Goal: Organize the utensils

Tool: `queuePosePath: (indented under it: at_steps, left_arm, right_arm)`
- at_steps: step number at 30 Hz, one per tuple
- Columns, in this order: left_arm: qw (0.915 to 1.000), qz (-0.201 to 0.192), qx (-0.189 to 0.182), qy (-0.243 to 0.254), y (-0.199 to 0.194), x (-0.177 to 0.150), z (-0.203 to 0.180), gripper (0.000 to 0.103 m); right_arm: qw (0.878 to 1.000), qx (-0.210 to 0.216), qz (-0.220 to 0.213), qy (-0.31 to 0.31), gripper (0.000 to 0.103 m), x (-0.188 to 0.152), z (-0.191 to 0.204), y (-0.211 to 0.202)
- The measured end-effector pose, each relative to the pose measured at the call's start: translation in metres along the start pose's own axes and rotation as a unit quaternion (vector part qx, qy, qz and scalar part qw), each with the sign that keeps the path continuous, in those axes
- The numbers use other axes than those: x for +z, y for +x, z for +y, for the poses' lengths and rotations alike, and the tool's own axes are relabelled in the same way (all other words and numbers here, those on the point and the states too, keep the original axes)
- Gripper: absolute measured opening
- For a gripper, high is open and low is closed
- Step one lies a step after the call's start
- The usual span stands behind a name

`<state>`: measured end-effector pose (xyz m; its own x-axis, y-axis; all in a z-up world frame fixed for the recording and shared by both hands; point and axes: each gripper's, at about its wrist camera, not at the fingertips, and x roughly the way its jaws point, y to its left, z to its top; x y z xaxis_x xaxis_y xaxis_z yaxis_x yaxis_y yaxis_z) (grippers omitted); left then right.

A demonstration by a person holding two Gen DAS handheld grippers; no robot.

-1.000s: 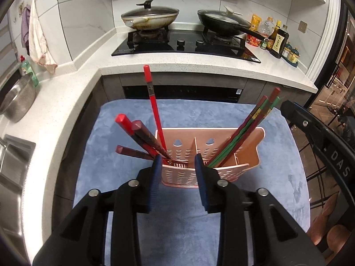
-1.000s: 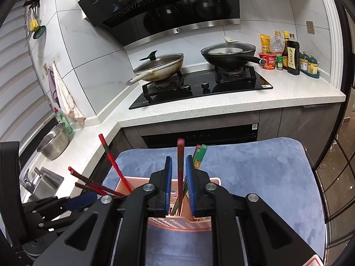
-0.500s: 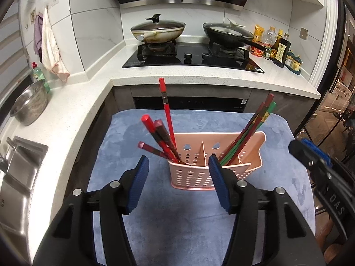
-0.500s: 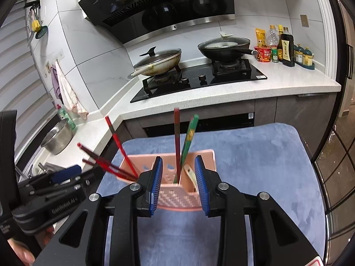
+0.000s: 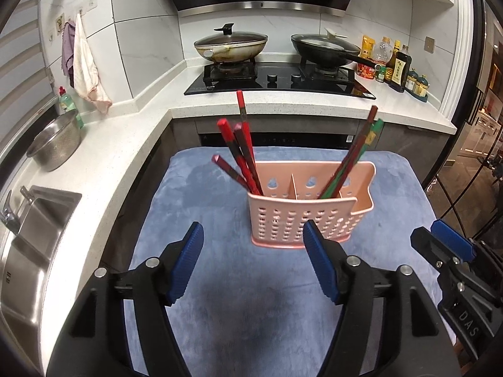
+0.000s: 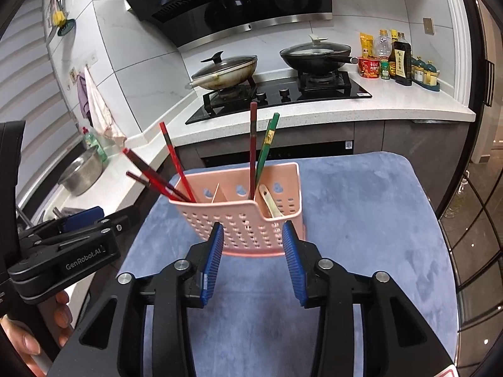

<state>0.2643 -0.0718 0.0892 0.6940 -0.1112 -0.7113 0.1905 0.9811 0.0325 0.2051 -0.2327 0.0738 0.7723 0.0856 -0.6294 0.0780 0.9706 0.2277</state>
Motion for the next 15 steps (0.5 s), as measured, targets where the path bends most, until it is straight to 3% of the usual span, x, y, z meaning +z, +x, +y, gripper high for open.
queuePosePath:
  at_steps: [15]
  left_arm:
    - [0.9999, 0.011, 0.013, 0.002, -0.015, -0.049, -0.008, 0.073]
  right_arm:
    - [0.998, -0.038, 0.034, -0.025, 0.039, -0.044, 0.006, -0.027]
